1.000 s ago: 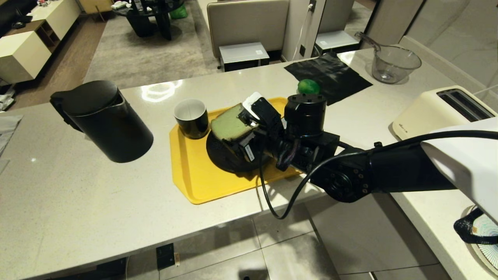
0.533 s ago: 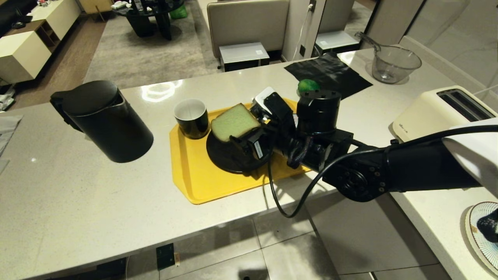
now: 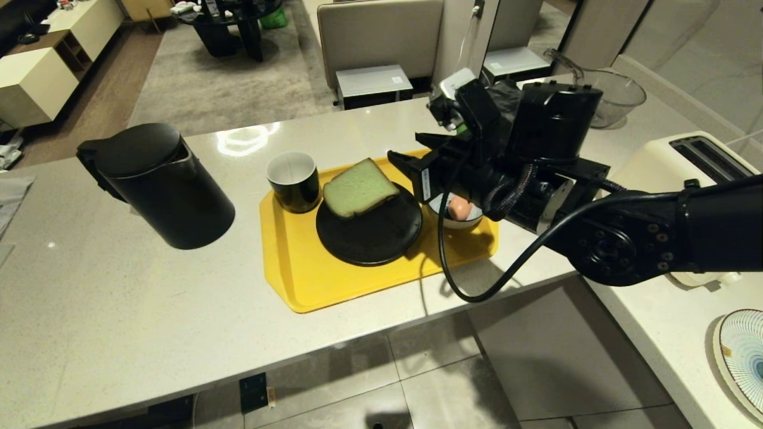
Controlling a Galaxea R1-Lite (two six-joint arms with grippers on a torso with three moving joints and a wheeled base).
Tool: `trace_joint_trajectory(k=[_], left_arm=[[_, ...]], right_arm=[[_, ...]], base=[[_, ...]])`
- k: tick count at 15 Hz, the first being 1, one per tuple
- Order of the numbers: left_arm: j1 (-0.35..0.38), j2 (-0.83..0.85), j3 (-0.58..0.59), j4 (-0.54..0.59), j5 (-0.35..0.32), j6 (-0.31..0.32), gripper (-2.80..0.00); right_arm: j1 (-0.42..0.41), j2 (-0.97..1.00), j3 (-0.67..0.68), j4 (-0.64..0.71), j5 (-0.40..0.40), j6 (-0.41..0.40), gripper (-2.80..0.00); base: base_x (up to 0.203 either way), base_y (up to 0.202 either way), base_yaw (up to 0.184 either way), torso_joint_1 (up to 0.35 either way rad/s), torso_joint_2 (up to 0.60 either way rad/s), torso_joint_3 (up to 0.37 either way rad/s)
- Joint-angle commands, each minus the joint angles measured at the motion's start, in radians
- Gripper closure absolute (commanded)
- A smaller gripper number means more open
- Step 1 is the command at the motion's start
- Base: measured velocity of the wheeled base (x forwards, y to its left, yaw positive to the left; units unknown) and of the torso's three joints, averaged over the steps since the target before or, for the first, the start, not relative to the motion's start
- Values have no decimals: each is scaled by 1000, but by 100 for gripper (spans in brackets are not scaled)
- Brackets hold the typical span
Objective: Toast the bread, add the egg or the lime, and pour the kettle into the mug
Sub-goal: Put the fruit on a plate
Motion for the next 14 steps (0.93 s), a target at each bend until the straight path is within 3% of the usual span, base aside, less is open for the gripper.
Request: trace_joint_trajectory(k=[1, 5, 6, 7, 9, 11, 14], left_arm=[[0, -1, 0, 0, 0, 0, 0], [0, -1, 0, 0, 0, 0, 0], [0, -1, 0, 0, 0, 0, 0], [0, -1, 0, 0, 0, 0, 0], [-1, -1, 0, 0, 0, 0, 0], [0, -1, 0, 0, 0, 0, 0], [0, -1, 0, 0, 0, 0, 0]], right_arm=[[-6, -78, -8, 4, -13, 1, 0], [-56, -210, -96, 214, -27, 14, 0], [-70, -243, -109, 258, -33, 56, 0], [-75, -270, -115, 280, -49, 102, 0], [-82, -310, -119, 317, -131, 123, 0], [-114, -325, -178, 411, -157, 125, 0], [-141, -315, -476, 848, -169, 117, 0]], base=[[0, 0, 0, 0, 0, 0], [0, 0, 0, 0, 0, 0], [0, 0, 0, 0, 0, 0], [0, 0, 0, 0, 0, 0], [0, 0, 0, 0, 0, 0], [0, 0, 0, 0, 0, 0], [0, 0, 0, 0, 0, 0]])
